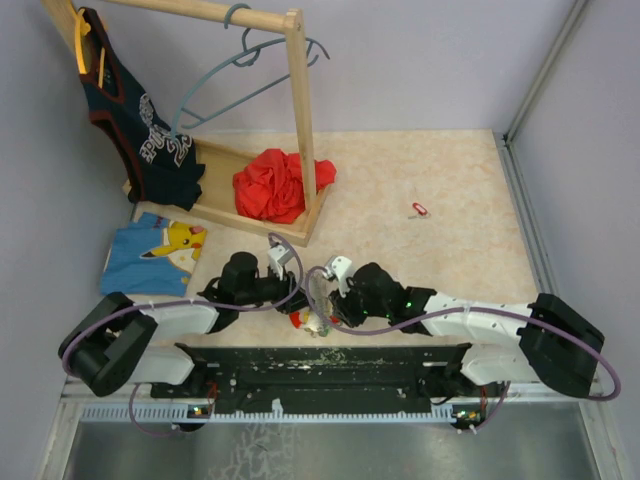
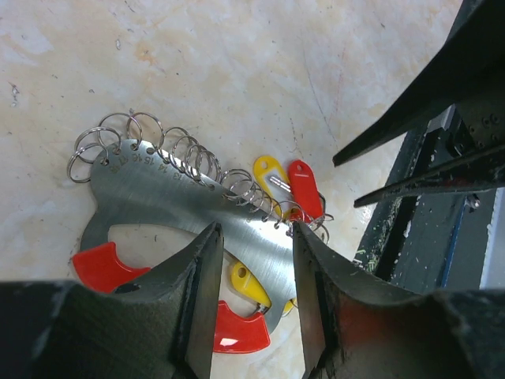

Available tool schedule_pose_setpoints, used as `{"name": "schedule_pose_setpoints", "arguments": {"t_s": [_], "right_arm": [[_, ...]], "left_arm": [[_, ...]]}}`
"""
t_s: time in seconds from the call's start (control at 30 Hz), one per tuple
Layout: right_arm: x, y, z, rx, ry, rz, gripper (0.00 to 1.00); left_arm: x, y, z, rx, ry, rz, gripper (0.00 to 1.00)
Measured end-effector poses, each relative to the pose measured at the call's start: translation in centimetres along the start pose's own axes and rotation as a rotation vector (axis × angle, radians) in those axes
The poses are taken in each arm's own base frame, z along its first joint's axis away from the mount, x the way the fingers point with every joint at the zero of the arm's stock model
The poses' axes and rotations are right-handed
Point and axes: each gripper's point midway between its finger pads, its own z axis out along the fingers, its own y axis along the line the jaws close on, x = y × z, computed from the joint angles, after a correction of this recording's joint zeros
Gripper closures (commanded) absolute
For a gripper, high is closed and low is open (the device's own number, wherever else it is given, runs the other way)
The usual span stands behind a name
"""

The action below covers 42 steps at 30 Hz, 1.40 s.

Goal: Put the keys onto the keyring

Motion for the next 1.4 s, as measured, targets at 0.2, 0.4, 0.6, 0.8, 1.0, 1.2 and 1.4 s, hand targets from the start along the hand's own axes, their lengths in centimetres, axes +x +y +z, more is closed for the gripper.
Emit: {"name": "schedule_pose_setpoints", "arguments": {"t_s": [0.2,0.4,0.6,0.8,1.0,1.2,1.4], "right_arm": [[-0.8,-1.8,0.5,0.033,-0.030,0.125,0.67],[-0.9,-1.0,1.7,0.014,0.054,0.242,0.64],[-1.4,-0.4,2.8,0.014,0.101,0.381,0.66],[-0.1,-0.4,2.8,0.050,0.155,0.475,0.68],[0.4,-0.2,3.2,0.054,0.173,0.517,0.72],[0.8,-0.1,3.6,0.053,0.185,0.533,0.78],[0.7,0.0,4.0,0.042,0.181,0.532,0.83]], "left_arm": [[0.7,0.7,0.7,-0.037,0.044,-0.033,0.54],[1.4,1.3,0.8,-0.065,0.070,-0.055,0.54],[1.6,1.5,0.8,-0.071,0.073,-0.056,0.55],[1.6,1.5,0.9,-0.073,0.074,-0.055,0.56],[2.1,1.7,1.0,-0.077,0.086,-0.066,0.56],[1.8,1.6,1.1,-0.074,0.076,-0.068,0.56],[2.3,1.8,1.3,-0.078,0.089,-0.076,0.57]]}}
